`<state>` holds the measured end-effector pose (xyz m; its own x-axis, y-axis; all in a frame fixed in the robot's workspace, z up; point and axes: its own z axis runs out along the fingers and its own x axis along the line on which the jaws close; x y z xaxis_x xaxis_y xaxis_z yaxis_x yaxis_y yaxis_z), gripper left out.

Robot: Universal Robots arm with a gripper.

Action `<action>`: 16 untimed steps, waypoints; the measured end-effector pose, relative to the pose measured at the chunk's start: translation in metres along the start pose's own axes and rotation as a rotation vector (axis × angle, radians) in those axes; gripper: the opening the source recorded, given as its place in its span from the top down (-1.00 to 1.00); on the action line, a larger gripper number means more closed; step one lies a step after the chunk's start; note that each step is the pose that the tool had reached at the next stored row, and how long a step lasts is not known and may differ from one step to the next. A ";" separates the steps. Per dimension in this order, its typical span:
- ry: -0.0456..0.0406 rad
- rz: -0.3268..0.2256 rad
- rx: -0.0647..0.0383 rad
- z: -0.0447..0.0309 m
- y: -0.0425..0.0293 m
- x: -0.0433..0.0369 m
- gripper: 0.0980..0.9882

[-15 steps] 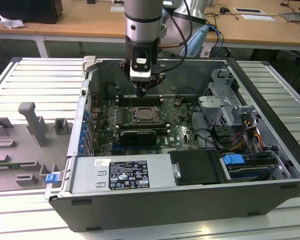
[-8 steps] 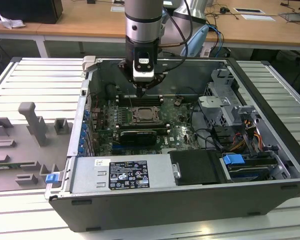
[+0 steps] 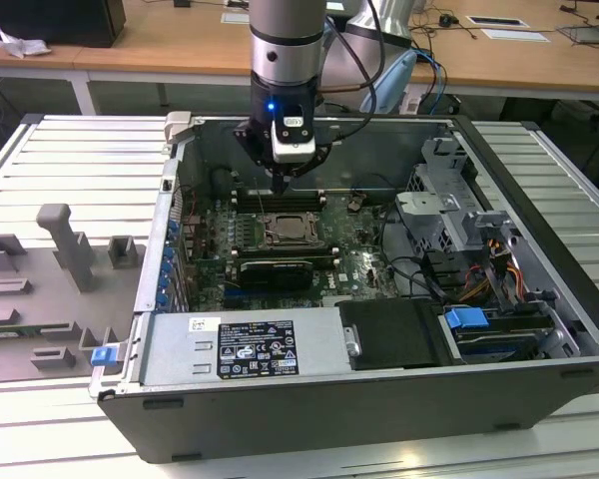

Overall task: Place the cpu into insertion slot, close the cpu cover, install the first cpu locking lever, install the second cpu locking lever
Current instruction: 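Install the first cpu locking lever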

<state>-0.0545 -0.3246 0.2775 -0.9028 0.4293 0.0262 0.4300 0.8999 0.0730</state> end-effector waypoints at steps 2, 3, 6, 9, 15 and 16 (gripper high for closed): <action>0.0016 -0.021 0.001 0.0000 0.0000 0.0000 0.98; 0.0021 -0.028 0.001 0.0000 0.0000 0.0000 0.98; 0.0031 -0.042 0.001 0.0000 -0.0001 0.0000 0.98; 0.0042 -0.057 0.001 0.0000 -0.0001 0.0000 0.98; 0.0074 -0.101 0.003 0.0000 -0.0001 0.0000 0.98; 0.0083 -0.113 0.003 0.0000 -0.0001 -0.0001 0.98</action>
<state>-0.0545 -0.3247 0.2775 -0.9456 0.3243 0.0263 0.3254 0.9428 0.0730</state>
